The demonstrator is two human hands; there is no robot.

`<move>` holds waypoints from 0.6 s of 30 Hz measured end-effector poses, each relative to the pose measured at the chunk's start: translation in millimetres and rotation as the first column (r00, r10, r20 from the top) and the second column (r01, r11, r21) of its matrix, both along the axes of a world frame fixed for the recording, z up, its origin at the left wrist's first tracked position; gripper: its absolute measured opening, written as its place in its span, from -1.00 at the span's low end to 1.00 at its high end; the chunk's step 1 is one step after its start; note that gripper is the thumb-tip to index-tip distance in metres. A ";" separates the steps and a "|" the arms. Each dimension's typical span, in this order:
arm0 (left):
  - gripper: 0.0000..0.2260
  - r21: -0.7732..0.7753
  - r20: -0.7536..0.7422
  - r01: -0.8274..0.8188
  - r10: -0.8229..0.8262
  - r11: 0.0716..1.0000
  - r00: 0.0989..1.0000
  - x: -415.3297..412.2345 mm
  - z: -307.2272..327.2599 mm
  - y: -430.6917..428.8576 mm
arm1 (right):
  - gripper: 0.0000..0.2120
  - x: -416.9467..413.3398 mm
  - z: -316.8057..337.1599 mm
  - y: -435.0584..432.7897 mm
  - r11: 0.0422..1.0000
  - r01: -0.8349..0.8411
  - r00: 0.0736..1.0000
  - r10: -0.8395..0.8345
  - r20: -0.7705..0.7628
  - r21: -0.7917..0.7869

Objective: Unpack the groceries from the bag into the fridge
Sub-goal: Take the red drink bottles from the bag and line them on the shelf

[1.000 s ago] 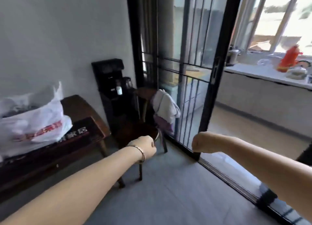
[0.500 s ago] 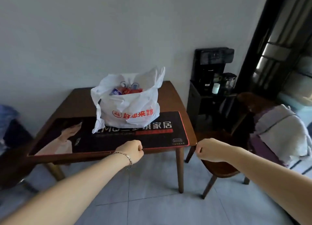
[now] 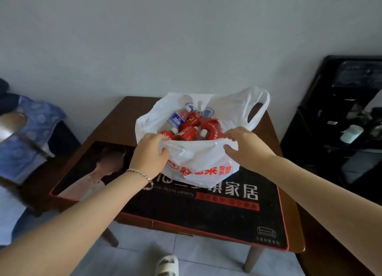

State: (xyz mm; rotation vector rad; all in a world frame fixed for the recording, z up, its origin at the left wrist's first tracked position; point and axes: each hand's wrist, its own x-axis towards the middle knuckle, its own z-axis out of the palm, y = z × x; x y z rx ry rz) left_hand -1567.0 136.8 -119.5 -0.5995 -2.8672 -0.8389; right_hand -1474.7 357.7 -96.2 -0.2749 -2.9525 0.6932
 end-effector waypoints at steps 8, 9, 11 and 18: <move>-0.75 -0.193 0.020 0.036 -0.033 0.981 0.999 -136.3 -33.6 5.7 | -0.74 -85.3 -62.7 -26.0 0.997 0.061 0.960 -0.046 0.278 -0.044; -0.73 -0.281 0.071 0.049 -0.031 0.958 0.997 -148.6 -36.9 6.4 | -0.76 -88.2 -67.0 -29.2 0.996 0.079 0.931 -0.056 0.361 -0.050; -0.64 -0.353 0.185 0.102 -0.038 0.930 0.982 -169.4 -44.4 7.3 | -0.73 -89.7 -74.3 -36.2 0.992 0.121 0.868 -0.084 0.489 -0.045; -0.38 -0.051 0.557 0.213 -0.149 0.976 0.817 -195.0 -72.7 -1.8 | -0.78 -106.4 -82.6 -37.1 0.961 0.272 0.785 -0.188 0.590 -0.055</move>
